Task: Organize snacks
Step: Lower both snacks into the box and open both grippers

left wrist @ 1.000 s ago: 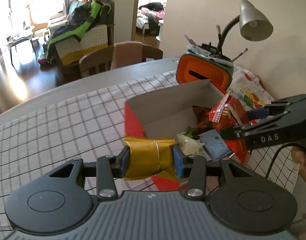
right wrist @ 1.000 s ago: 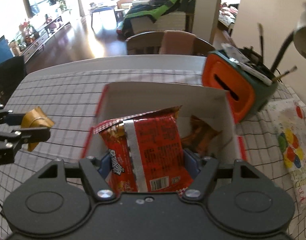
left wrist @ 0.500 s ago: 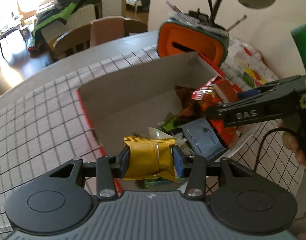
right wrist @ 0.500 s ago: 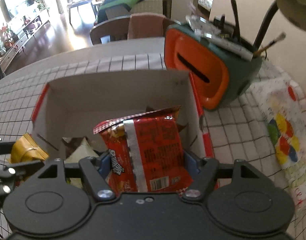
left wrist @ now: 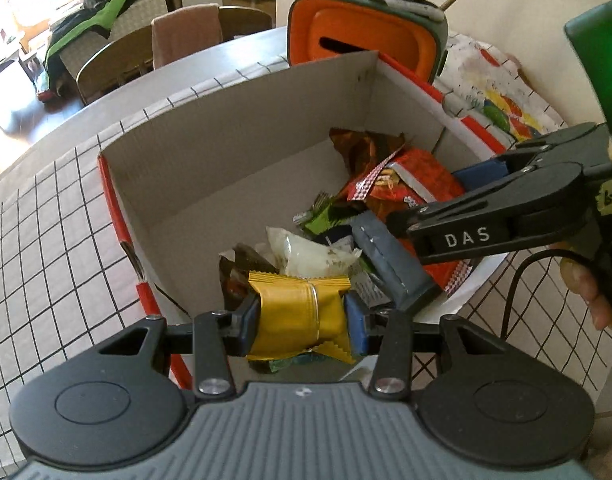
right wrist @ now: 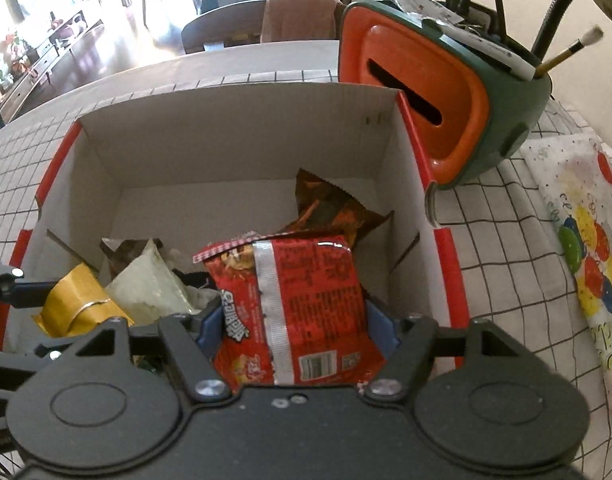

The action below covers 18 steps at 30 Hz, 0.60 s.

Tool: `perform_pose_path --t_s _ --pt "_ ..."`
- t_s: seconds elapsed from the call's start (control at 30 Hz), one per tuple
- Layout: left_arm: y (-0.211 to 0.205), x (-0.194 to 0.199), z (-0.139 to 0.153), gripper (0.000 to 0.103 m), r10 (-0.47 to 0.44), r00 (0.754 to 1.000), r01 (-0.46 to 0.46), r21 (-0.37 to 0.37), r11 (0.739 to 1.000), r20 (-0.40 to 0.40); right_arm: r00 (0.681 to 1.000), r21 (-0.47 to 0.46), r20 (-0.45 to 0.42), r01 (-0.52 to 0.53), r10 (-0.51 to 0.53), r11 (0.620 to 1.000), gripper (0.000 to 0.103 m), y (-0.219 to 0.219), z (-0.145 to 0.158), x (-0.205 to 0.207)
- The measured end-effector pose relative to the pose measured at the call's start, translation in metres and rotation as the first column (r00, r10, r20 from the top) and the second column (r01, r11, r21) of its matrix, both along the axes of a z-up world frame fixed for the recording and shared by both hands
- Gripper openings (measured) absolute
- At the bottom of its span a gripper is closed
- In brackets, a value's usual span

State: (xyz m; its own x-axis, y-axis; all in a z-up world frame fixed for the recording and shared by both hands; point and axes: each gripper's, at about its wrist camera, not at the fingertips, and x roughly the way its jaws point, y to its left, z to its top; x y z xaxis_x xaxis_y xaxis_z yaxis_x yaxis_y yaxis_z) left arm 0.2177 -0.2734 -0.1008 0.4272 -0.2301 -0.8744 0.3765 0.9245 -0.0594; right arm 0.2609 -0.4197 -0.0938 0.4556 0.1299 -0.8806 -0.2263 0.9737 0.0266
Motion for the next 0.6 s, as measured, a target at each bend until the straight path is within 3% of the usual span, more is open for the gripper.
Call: perform_pose_path --t_s 0.3,0.6 --pt "0.006 -0.002 -0.003 0.044 0.002 1.000 -0.002 -0.015 1.000 -0.001 1.000 0.033 0.018 -0.007 0.007 0.999 0.075 -0.005 0.001 -0.007" --pt "0.014 -0.010 0.015 0.060 0.015 0.999 -0.013 -0.048 0.999 0.044 0.998 0.075 0.069 -0.011 0.006 0.997 0.082 -0.011 0.023 -0.026"
